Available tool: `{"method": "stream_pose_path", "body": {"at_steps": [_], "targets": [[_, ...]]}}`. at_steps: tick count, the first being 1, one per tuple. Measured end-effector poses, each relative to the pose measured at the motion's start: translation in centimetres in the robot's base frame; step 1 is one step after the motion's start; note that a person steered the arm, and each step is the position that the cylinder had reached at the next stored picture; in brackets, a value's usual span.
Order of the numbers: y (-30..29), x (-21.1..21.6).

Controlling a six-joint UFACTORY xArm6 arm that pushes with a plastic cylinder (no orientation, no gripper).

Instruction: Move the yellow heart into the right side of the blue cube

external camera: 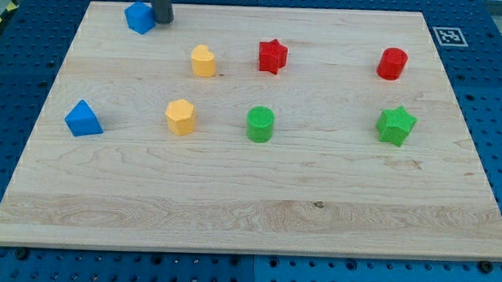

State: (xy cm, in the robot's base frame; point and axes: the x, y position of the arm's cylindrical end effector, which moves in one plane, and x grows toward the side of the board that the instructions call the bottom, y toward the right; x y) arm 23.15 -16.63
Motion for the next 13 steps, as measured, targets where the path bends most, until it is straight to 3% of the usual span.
{"method": "stream_pose_path", "body": {"at_steps": [1,3,4,5,7,9,13], "targets": [[3.2,1.0],[1.8,13.4],[5.3,15.8],[10.2,16.1],[9.1,9.4],[10.6,13.3],[7.9,11.1]]}}
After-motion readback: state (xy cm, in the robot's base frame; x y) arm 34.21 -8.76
